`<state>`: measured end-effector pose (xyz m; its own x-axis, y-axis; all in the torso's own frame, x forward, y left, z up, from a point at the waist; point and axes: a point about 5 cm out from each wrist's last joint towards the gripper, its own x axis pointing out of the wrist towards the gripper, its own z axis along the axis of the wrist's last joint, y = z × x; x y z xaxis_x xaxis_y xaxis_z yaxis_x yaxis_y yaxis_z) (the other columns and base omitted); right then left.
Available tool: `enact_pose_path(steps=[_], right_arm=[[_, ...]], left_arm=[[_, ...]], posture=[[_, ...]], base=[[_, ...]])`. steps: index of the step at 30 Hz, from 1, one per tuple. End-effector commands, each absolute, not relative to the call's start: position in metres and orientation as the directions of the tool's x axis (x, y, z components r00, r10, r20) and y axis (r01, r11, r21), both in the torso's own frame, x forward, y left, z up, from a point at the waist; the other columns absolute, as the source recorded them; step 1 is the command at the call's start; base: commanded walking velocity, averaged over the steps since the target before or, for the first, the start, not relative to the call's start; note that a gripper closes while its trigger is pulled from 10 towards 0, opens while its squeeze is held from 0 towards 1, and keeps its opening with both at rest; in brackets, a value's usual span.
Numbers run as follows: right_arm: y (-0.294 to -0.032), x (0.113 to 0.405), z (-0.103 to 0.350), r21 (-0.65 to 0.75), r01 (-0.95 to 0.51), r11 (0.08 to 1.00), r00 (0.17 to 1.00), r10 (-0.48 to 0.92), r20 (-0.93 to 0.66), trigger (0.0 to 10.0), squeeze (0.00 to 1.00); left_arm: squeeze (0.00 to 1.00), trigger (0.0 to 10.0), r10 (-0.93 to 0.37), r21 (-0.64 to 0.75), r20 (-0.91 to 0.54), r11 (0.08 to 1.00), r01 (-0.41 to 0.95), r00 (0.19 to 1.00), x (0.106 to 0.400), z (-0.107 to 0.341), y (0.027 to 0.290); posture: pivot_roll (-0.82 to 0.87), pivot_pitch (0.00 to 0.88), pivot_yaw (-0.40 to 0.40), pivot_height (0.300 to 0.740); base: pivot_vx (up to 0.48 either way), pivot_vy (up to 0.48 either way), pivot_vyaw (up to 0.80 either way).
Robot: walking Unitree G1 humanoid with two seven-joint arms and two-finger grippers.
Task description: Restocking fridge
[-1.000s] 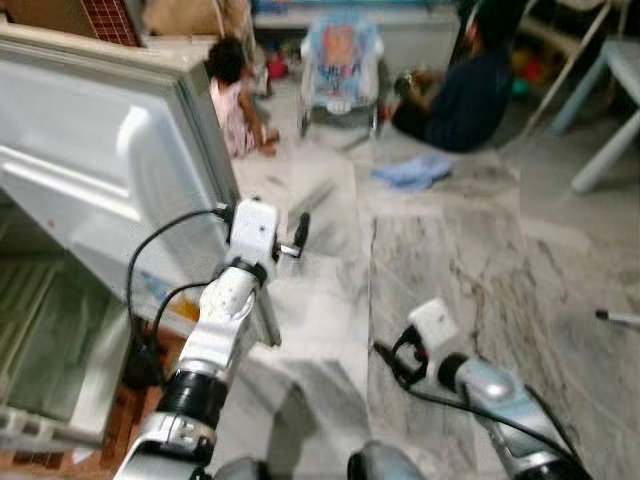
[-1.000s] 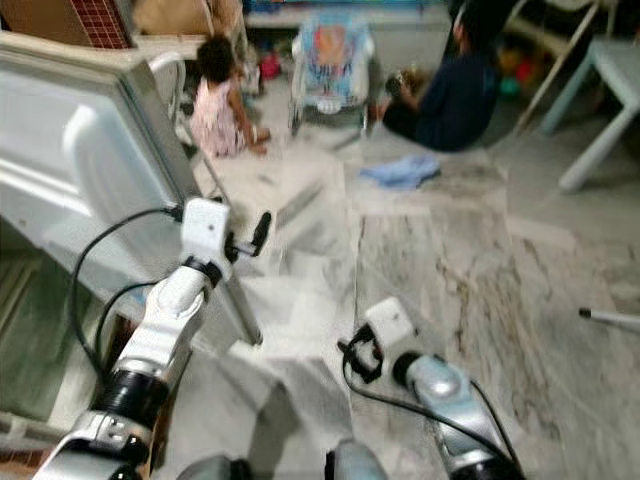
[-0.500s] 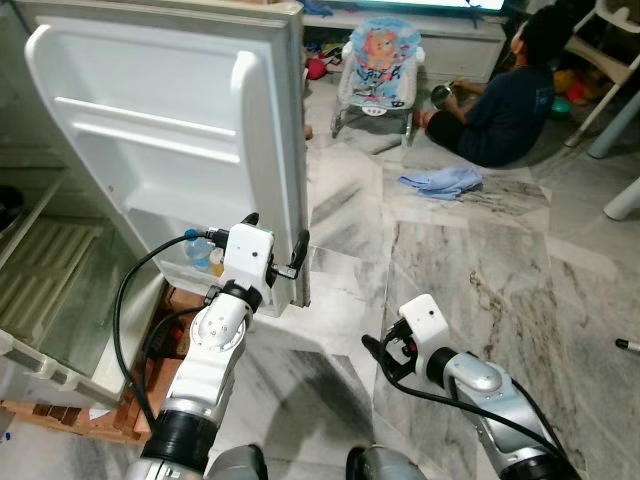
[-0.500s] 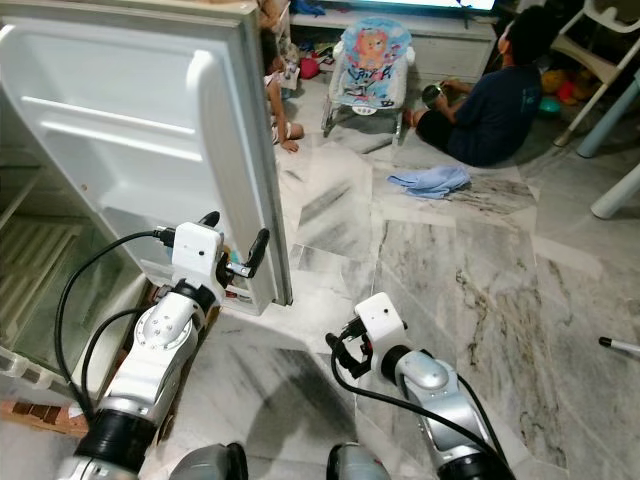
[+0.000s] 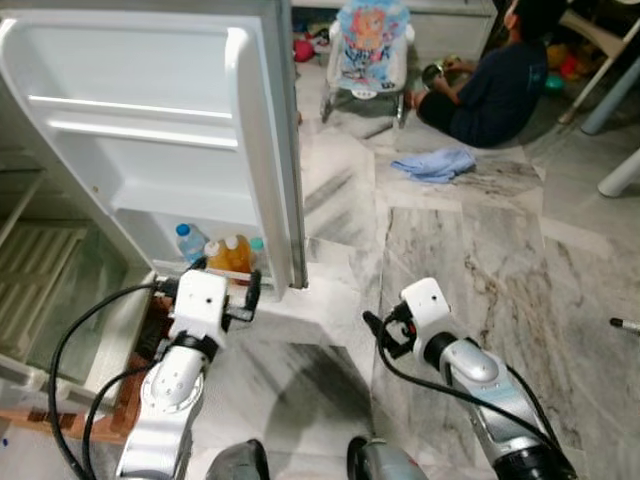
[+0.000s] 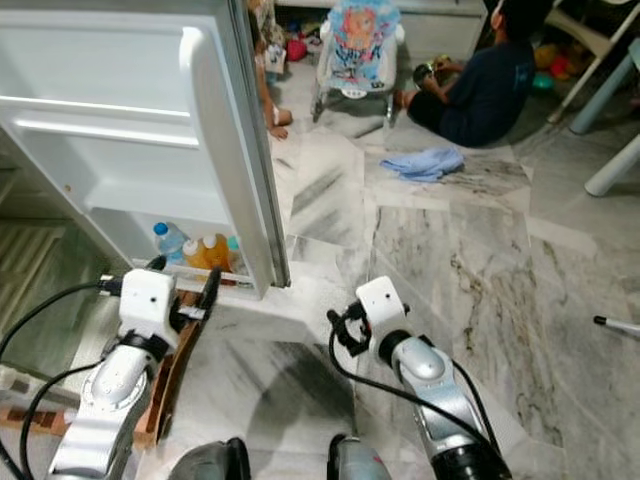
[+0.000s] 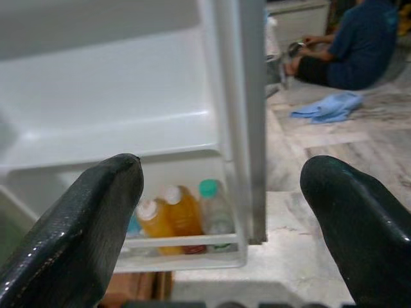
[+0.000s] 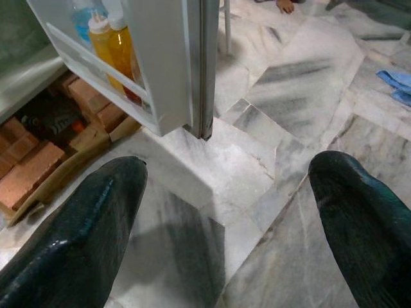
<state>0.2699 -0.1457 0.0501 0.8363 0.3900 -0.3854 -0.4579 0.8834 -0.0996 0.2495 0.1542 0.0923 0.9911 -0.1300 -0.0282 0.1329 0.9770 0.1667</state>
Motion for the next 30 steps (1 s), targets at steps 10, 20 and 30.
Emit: enact_pose_path(steps=[10,20,30], right_arm=[[-0.145,0.27,0.051,-0.112,-0.446,0.888,0.85,0.38,-0.366,10.0,0.0],[-0.144,0.272,0.05,-0.119,-0.442,0.889,0.853,0.376,-0.363,10.0,0.0],[-0.144,0.274,0.05,-0.121,-0.442,0.889,0.854,0.376,-0.36,10.0,0.0]], left_arm=[[0.0,10.0,-0.138,0.183,-0.02,0.973,0.139,0.99,0.272,0.099,0.15],[0.0,10.0,-0.15,0.184,-0.005,0.972,0.148,0.989,0.285,0.103,0.146],[0.0,10.0,-0.156,0.181,0.002,0.971,0.153,0.988,0.288,0.102,0.142]], posture=[[-0.03,0.156,-0.004,0.74],[-0.03,0.141,-0.001,0.74],[-0.03,0.134,-0.002,0.74]], base=[[0.416,0.0,0.0],[0.384,0.0,0.0],[0.295,0.0,0.0]])
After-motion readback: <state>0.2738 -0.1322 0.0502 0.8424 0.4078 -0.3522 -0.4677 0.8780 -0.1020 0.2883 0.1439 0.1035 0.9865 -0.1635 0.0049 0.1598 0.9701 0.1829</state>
